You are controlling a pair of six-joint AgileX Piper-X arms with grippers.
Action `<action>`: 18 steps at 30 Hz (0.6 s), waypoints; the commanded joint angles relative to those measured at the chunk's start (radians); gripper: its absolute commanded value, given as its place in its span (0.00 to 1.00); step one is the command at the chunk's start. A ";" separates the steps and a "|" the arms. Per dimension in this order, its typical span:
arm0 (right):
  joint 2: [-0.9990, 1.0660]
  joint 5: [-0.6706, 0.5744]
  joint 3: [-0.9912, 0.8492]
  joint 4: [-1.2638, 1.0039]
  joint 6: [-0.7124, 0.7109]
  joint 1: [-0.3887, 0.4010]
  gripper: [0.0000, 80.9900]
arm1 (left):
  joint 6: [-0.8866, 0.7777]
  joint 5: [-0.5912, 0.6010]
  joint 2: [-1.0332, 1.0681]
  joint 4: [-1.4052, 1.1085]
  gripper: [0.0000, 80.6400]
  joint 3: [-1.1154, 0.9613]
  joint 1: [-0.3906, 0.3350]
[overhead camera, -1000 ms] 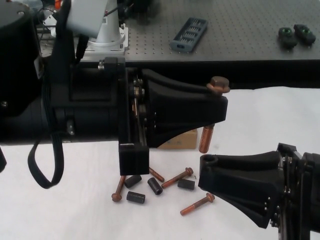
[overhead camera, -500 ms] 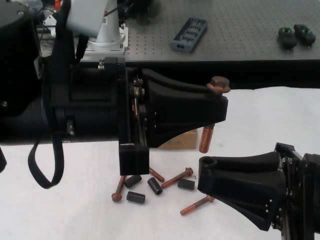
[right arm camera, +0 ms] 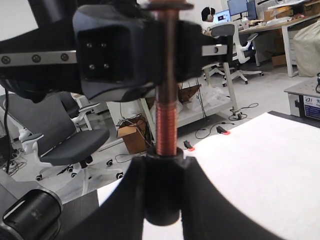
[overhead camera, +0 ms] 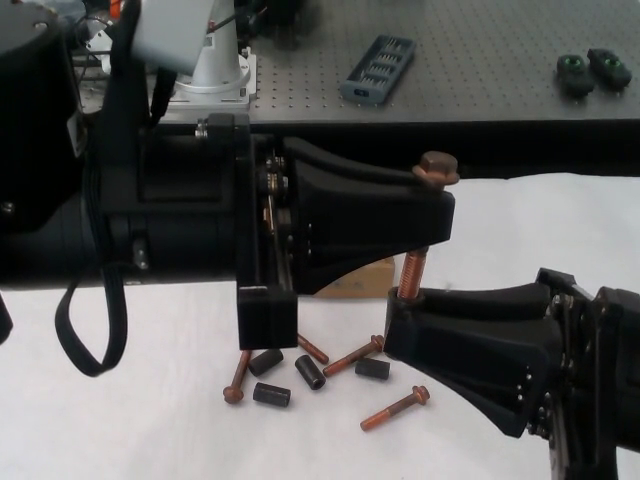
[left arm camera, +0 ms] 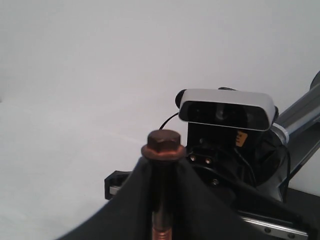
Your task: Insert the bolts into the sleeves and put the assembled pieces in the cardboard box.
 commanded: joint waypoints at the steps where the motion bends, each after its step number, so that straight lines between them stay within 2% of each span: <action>1: 0.000 0.000 -0.019 -0.030 0.004 -0.003 0.05 | -0.006 0.025 -0.003 -0.029 0.01 -0.003 -0.004; 11: 0.000 0.002 -0.034 -0.067 0.004 -0.008 0.05 | -0.020 0.027 -0.003 -0.004 0.01 -0.003 -0.004; 14: 0.000 0.002 -0.034 -0.067 0.004 -0.008 0.05 | -0.022 0.027 -0.003 -0.004 0.17 -0.003 -0.004; 17: 0.000 0.002 -0.034 -0.067 0.004 -0.008 0.05 | -0.070 -0.004 -0.003 -0.004 0.48 -0.003 -0.004; 18: 0.000 0.002 -0.034 -0.067 0.004 -0.008 0.05 | -0.099 -0.030 -0.003 -0.004 0.55 -0.003 -0.004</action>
